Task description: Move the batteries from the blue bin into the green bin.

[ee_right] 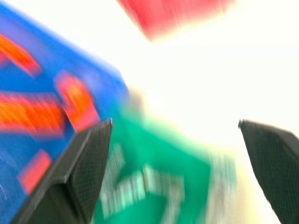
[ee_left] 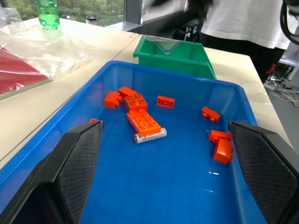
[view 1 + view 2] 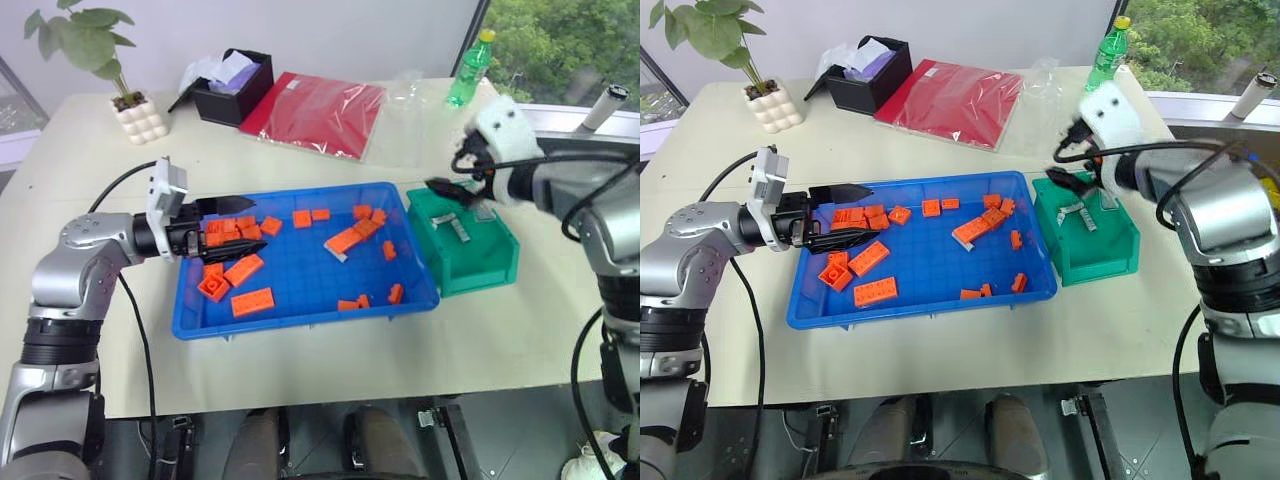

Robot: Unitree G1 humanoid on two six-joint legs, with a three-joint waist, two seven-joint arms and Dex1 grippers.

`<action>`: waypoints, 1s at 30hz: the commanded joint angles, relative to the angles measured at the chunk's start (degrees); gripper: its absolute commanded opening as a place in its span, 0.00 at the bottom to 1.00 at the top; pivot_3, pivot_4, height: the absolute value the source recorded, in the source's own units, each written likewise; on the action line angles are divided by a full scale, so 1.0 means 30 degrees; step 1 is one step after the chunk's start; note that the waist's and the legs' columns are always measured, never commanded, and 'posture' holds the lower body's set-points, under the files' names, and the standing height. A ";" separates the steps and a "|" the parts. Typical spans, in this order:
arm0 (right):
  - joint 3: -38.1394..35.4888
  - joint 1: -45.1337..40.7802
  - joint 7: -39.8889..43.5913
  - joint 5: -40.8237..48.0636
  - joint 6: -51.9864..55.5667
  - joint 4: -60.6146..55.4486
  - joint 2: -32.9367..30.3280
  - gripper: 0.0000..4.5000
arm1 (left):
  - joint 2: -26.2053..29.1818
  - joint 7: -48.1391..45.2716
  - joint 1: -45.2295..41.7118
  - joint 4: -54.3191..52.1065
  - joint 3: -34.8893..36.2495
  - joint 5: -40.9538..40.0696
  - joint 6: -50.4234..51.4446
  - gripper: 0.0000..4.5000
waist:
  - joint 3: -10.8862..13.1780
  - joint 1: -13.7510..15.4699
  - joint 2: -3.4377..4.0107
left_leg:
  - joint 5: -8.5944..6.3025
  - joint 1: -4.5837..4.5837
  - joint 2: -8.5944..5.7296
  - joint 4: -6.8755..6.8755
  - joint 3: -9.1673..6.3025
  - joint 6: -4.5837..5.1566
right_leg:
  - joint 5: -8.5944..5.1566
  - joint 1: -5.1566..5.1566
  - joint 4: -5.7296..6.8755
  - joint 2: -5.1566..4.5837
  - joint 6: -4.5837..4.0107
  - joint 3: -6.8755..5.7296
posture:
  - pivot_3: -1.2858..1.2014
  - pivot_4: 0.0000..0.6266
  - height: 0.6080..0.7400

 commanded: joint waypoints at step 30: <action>0.5048 -0.5670 1.2304 -0.8757 -2.9015 1.5957 0.6054 0.98 | 0.0639 0.2107 0.2770 -0.4113 0.1923 -0.1159 0.1262 1.00 | 0.0007 -0.0019 0.0000 | 0.0051 0.0004 -0.0002 0.0213 -0.0002 -0.0096 | 0.0015 0.0094 0.0044 -0.0045 0.0028 -0.0017 | 0.52 0.24 1.00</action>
